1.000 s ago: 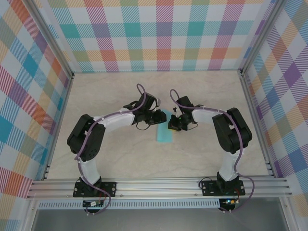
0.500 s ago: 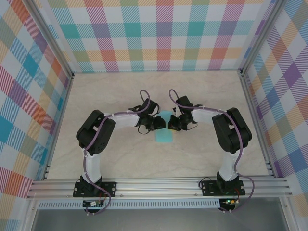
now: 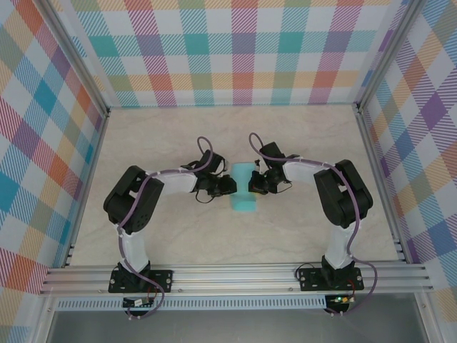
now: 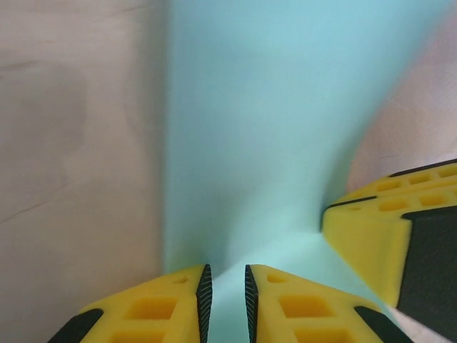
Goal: Fold a paper plane with a square sheet of paper (fold left side to right side)
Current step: First fold the square sheet of paper in half at the center of the table, then hold the square sheet of paper at the center of the table.
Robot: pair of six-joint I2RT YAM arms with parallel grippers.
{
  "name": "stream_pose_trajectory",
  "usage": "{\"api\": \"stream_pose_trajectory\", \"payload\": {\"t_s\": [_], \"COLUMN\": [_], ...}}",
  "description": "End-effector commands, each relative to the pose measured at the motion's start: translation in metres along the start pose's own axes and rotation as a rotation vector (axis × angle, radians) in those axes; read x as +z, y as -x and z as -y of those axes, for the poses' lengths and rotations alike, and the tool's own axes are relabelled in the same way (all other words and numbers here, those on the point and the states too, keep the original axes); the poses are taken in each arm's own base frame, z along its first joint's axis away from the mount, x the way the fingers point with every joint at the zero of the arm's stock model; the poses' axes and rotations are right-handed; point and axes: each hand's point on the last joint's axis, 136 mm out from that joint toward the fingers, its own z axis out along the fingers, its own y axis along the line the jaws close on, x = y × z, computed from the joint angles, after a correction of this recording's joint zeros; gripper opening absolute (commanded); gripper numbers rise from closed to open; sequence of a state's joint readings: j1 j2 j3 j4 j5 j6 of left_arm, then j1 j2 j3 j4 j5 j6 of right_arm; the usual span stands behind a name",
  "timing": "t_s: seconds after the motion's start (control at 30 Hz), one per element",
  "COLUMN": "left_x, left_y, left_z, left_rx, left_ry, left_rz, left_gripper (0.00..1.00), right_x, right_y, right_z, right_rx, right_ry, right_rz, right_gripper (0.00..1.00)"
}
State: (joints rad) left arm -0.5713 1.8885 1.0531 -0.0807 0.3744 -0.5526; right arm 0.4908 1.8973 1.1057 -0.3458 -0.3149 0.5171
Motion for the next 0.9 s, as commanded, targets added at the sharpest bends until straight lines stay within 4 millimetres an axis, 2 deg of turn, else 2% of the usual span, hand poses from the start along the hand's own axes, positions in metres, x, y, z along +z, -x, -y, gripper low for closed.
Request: {"api": "stream_pose_trajectory", "payload": {"t_s": [0.0,0.13,0.23,0.33,0.4,0.6,0.87], "left_x": [-0.021,-0.035,-0.038,-0.029,-0.018,0.01,0.019], "left_y": [-0.001,0.007,0.012,0.011,0.008,0.008,-0.002], "left_z": [-0.016,0.009,0.03,0.049,0.054,0.045,0.021], "left_rx": [-0.008,0.025,0.049,0.075,0.083,0.064,0.053], "left_ry": [0.049,-0.051,-0.135,-0.195,-0.198,-0.151,-0.071], "left_rz": [0.007,0.042,0.055,0.036,0.012,-0.01,-0.029], "left_gripper": [0.23,0.21,0.19,0.18,0.18,0.17,0.18], "right_x": [0.018,0.017,0.017,0.017,0.017,0.017,0.012], "right_y": [-0.03,-0.029,-0.029,-0.029,-0.029,-0.029,-0.023], "right_z": [0.036,0.035,0.035,0.035,0.034,0.033,0.024], "right_rx": [0.036,0.034,0.033,0.035,0.031,0.03,0.013], "right_ry": [-0.131,-0.13,-0.131,-0.131,-0.131,-0.132,-0.09], "right_rz": [-0.105,-0.105,-0.103,-0.104,-0.102,-0.107,-0.073], "right_gripper": [0.08,0.08,0.08,0.08,0.08,0.08,0.08]}}
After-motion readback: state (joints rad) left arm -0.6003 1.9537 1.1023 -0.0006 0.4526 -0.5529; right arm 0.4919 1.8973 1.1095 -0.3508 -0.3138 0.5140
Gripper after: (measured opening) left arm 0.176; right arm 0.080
